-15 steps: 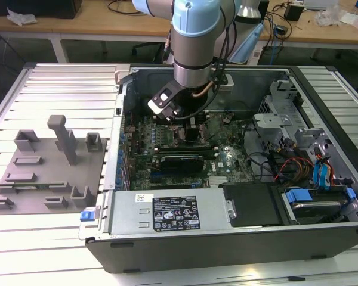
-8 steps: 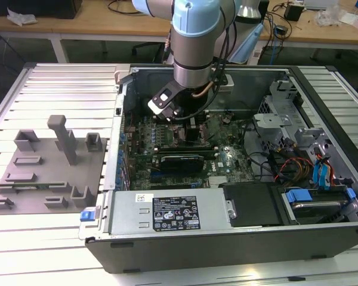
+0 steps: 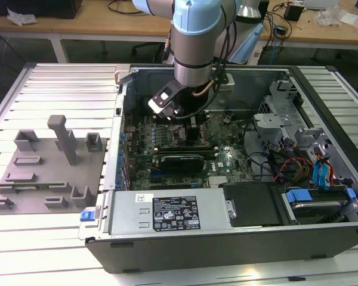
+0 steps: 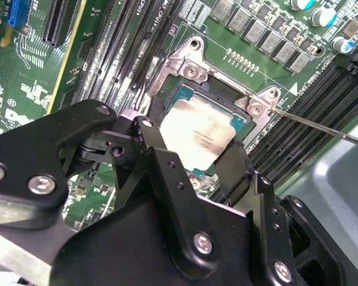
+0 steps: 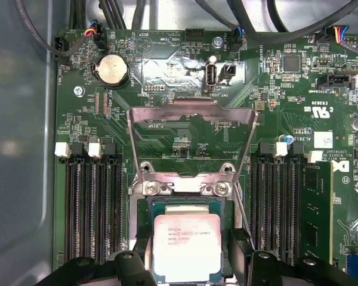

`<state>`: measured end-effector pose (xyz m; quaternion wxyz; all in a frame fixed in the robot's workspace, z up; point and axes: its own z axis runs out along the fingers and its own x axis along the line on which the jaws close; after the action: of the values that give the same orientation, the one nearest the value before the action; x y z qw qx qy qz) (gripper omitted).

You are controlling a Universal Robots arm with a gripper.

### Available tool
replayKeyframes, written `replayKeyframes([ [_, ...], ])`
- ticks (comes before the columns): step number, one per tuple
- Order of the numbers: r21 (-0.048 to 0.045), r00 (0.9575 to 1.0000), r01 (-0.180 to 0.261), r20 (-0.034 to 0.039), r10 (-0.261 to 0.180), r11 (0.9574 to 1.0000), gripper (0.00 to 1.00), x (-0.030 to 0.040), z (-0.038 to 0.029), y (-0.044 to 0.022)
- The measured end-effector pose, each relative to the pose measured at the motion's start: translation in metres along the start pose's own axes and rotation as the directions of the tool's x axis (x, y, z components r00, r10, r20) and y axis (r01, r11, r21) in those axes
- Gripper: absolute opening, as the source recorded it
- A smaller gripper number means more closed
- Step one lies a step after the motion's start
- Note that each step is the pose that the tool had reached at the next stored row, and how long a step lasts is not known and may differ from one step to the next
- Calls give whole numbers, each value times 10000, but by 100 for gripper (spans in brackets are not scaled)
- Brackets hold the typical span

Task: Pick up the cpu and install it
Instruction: 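Place the cpu into insertion slot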

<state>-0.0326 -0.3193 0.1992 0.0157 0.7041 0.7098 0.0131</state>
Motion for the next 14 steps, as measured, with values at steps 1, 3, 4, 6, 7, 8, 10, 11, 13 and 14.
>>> replayKeyframes([
  [1,0,10000,1,-1,-1,10000,62,0,0,0],
  [3,1,10000,1,3,-1,10000,62,-1,-3,0],
  [4,1,10000,1,1,-1,10000,62,0,-2,0],
  [6,1,10000,0,3,0,10000,62,-1,-3,0],
  [7,1,10000,1,2,-1,10000,62,-1,-3,0],
  [8,2,10000,1,2,-1,10000,62,-1,-3,0],
  [10,1,10000,1,2,-1,10000,62,-1,-3,0],
  [11,1,10000,0,1,0,10000,62,-1,-2,0],
  [13,2,10000,0,-1,0,10000,63,0,-2,0],
  [14,1,10000,0,1,0,10000,69,0,-2,0],
])
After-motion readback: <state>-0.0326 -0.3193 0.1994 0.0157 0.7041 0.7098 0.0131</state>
